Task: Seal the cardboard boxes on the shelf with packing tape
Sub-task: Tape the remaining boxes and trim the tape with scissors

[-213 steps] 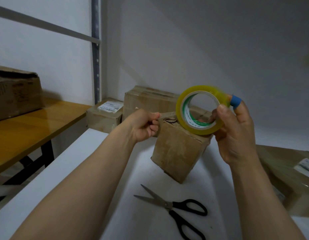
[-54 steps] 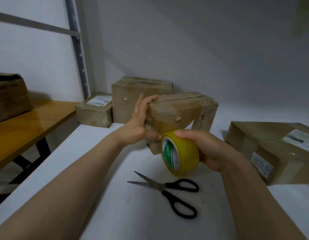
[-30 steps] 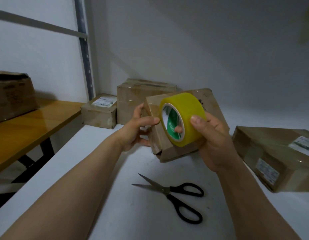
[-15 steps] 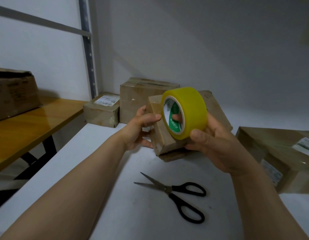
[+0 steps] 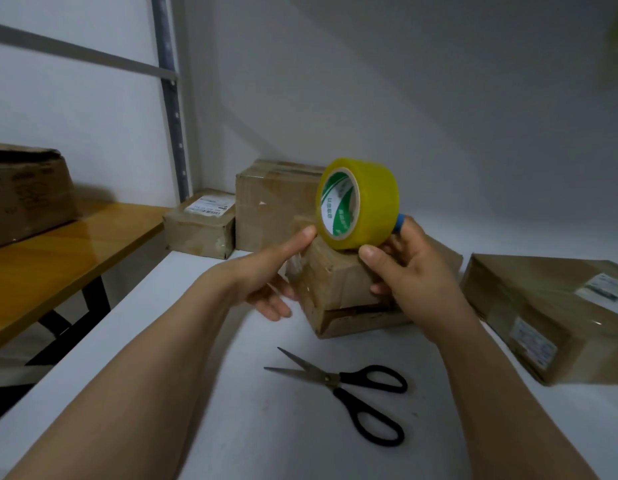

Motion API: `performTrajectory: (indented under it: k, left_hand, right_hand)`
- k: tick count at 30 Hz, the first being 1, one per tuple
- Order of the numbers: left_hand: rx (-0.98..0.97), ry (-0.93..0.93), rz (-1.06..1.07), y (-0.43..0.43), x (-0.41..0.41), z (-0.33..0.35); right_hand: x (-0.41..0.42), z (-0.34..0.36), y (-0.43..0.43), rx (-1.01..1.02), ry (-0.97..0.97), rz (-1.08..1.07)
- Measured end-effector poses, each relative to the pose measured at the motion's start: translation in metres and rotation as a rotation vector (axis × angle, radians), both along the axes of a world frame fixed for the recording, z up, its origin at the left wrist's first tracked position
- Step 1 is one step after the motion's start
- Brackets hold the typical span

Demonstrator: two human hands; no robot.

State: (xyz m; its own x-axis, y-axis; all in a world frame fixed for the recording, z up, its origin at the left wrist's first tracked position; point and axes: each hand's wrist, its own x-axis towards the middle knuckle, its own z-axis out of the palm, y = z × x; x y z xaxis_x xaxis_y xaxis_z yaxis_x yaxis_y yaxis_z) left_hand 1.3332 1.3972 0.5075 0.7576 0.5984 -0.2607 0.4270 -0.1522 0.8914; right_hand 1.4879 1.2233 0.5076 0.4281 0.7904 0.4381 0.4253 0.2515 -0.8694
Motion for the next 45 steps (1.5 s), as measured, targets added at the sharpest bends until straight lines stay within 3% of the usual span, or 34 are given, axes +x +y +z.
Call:
performTrajectory:
  k: [3,8,12,22,24,27,29,45]
  left_hand:
    - [0.323,0.124,0.007,-0.002,-0.003,0.0]
    - [0.649,-0.277,-0.105,-0.02,-0.003,-0.013]
    - [0.865,-0.289,-0.151,-0.047,0.019,-0.033]
    - [0.798,-0.396,-0.131,-0.039,0.021,-0.041]
    - [0.777,-0.396,-0.129,-0.036,0.02,-0.04]
    - [0.762,-0.397,-0.139,-0.032,0.019,-0.039]
    - [0.765,-0.386,-0.148,-0.031,0.018,-0.039]
    - [0.919,-0.35,-0.224,-0.03,0.017,-0.045]
  right_hand:
    - [-0.002,-0.002,0.006,-0.015,-0.034,-0.062]
    - [-0.001,-0.004,0.01,0.036,-0.008,-0.091]
    - [0.001,-0.006,0.011,0.054,0.01,-0.08]
    - [0.006,-0.005,0.001,-0.028,-0.021,0.009]
    - [0.014,-0.004,-0.005,-0.095,-0.128,-0.022]
    - [0.023,-0.003,-0.008,-0.281,-0.48,-0.136]
    - [0.024,-0.003,-0.007,-0.306,-0.613,-0.187]
    - [0.026,0.018,-0.008,-0.358,-0.63,-0.196]
